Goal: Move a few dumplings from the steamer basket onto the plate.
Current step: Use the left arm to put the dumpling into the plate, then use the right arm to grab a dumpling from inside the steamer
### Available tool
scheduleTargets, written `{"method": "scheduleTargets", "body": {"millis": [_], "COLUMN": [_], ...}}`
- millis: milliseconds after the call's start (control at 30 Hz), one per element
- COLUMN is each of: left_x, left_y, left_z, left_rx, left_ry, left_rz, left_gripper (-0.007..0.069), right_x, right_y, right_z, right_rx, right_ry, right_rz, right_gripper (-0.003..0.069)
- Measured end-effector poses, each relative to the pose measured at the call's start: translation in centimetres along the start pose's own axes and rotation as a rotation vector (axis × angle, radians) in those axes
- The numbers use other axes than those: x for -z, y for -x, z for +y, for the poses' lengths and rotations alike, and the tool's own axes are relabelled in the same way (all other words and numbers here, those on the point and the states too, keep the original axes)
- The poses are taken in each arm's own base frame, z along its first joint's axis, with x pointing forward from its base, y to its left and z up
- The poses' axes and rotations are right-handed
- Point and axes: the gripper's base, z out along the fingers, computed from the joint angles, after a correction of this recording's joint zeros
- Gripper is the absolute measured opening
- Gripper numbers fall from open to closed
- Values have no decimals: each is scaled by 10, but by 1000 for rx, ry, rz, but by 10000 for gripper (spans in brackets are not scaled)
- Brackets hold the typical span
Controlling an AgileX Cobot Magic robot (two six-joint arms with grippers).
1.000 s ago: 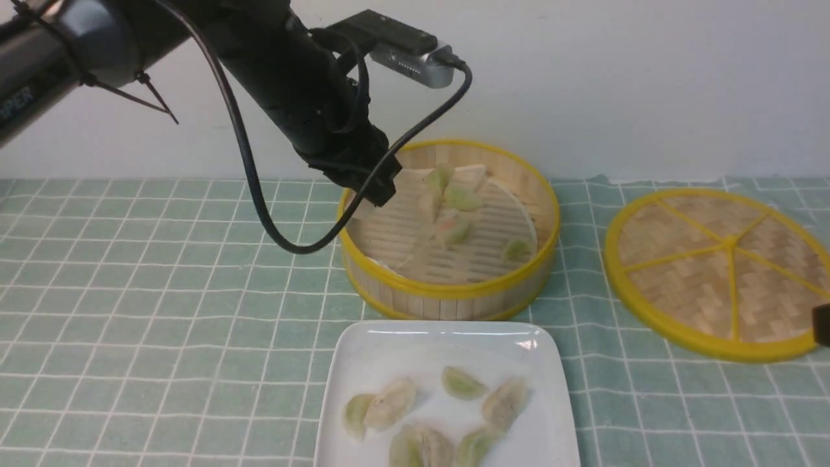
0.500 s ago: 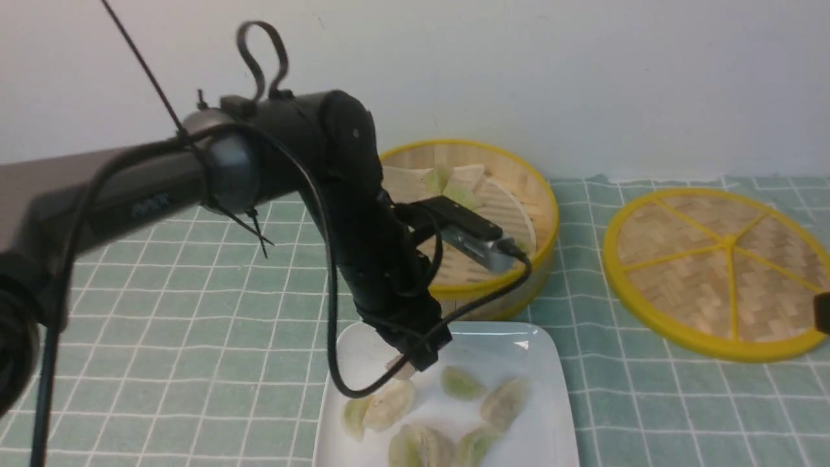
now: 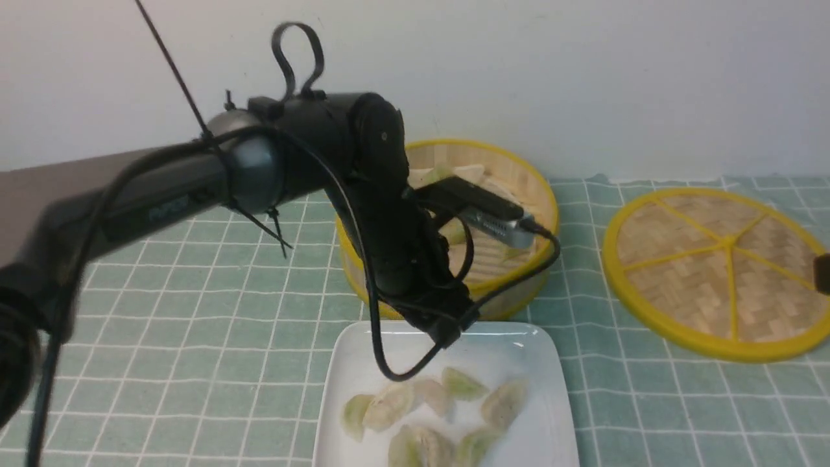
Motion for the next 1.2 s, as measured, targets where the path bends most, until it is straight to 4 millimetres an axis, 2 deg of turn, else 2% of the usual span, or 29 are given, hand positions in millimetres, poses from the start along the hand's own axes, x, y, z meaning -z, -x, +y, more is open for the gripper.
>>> {"method": "scheduleTargets", "body": {"millis": [33,67,100,133,200,233,267,333,367,400,467,500,533,633,667,733,867,933,967,1000,1100,1133,1200], "left_x": [13,34,55,68,101,99,116,138,140,144,152,155,154,155,156,155,159,162,163,164,164,163,163], "left_y": [-1,-5,-10,-15,-31,-32,-50,-76,-88,-90,-127,-131,-148,-181,-193,-205,-219,-222,-223,-224,-226,-227,-228], "left_z": [1,2,3,3,2,2,2,1,1,0,-2,-4,-6,-15,-20,-26,-36,-38,-39,-40,-40,-40,-41], "left_rx": [16,35,47,56,73,75,95,123,138,138,185,187,208,236,238,240,251,250,249,249,245,245,245], "left_ry": [11,27,42,51,78,77,99,133,145,149,189,194,204,223,230,233,233,235,235,240,245,242,239], "left_rz": [-26,-64,-109,-132,-203,-198,-239,-301,-316,-327,-370,-382,-388,-412,-427,-437,-465,-477,-478,-482,-472,-454,-443], "left_gripper": [189,93,51,26,4,3,-6,-6,-6,-6,-6,-6,-6,-6,-6,-6,-6,-6,-6,-6,-6,-6,-6], "right_x": [-4,-8,-15,-23,-37,-38,-57,-77,-92,-92,-127,-130,-149,-194,-212,-236,-287,-306,-307,-327,-340,-353,-363], "right_y": [4,11,19,23,33,35,44,54,59,61,74,75,83,91,94,100,102,101,102,96,92,88,83], "right_z": [-1,-3,-4,-6,-3,-2,4,11,16,16,26,27,33,42,46,49,46,44,44,41,38,33,30], "right_rx": [-2,-4,-3,0,29,36,70,110,135,138,202,207,243,316,346,380,398,396,397,409,433,452,467], "right_ry": [1,4,11,17,40,41,66,79,86,83,84,84,83,70,65,53,39,35,34,21,2,-18,-34], "right_rz": [14,28,45,67,99,97,121,131,146,137,154,156,160,206,222,235,310,347,348,392,423,448,471], "right_gripper": [-14,-14,-14,-14,-12,-12,-11,-10,-9,-8,6,8,27,86,125,185,325,388,393,437,470,484,492]}}
